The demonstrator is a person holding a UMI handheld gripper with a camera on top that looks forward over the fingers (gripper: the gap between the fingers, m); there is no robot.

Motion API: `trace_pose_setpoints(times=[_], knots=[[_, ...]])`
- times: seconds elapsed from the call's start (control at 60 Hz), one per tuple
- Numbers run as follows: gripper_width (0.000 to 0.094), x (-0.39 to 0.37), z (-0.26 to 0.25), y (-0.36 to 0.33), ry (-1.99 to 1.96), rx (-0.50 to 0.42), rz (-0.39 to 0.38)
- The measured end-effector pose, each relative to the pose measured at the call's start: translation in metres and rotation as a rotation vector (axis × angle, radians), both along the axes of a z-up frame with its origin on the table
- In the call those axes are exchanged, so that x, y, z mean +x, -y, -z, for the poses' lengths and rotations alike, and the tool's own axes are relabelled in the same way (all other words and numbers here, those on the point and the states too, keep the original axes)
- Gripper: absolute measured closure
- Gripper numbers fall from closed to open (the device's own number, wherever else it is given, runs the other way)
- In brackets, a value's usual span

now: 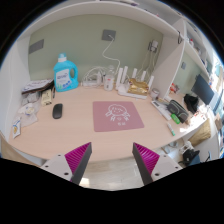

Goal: Arrange mouse

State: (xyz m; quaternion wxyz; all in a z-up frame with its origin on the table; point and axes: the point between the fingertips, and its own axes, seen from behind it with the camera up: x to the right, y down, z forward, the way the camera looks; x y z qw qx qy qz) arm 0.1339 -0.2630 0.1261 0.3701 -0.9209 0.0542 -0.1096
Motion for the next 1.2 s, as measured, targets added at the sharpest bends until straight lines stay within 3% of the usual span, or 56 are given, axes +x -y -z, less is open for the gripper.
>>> trace_pose_setpoints(times=[0.2,0.45,0.567,0.717,0.767,0.85,1.083,1.2], knots=[[0.0092,-0.115,0.051,-0.032,-0.056,0.007,-0.110],[0.0093,-0.228,0.081,-0.156,-0.115,0.097,-0.280],[0.0117,-0.243,0.099,-0.219,-0.103,0.119,-0.300],[0.0211,-0.242,0.135,-0.270,-0.100,0.082,-0.299],[0.0269,-0.245,0.145,-0.275,-0.128,0.057,-0.294],[0.0443,-0.242,0.145,-0.285,-0.139,0.077,-0.286],[0.0576,-0.242,0.144,-0.286,-0.128,0.084,-0.280],[0.0579,-0.247,0.133,-0.285,-0.152,0.095,-0.291]])
